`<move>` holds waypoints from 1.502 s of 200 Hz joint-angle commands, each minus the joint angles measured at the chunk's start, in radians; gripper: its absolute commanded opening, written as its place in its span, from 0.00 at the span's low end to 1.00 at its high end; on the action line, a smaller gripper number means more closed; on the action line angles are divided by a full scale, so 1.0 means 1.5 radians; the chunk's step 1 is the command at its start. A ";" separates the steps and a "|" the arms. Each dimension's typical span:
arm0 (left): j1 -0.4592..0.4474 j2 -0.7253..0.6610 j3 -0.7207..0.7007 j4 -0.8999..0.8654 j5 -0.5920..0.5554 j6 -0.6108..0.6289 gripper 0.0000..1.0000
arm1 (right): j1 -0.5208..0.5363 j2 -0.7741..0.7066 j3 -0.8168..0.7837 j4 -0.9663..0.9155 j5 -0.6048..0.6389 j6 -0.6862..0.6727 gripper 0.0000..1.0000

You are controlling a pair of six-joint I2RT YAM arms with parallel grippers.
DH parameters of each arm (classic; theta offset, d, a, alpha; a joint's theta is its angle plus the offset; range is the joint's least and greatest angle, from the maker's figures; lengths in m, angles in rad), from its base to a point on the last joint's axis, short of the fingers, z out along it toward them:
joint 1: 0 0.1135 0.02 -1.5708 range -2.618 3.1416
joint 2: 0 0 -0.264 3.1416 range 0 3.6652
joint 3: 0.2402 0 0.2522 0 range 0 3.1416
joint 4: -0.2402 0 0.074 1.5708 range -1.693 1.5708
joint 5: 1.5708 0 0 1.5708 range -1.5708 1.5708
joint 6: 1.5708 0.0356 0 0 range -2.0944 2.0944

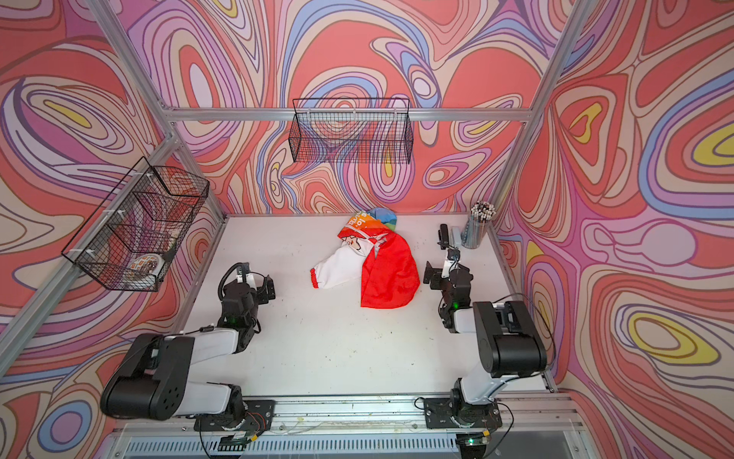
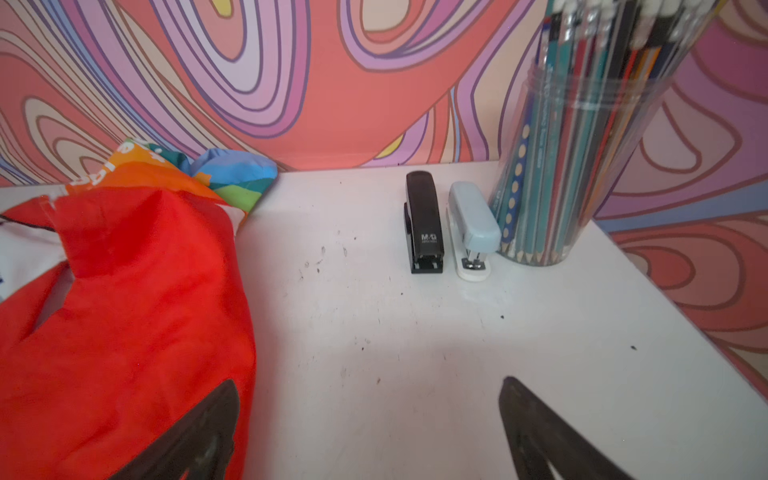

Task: Unzip the jacket
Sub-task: Flatten out the jacket at the center of the board.

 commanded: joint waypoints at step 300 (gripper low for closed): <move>-0.263 0.264 0.617 -0.693 0.114 -0.256 0.88 | 0.254 0.321 0.831 -0.955 0.136 0.236 0.82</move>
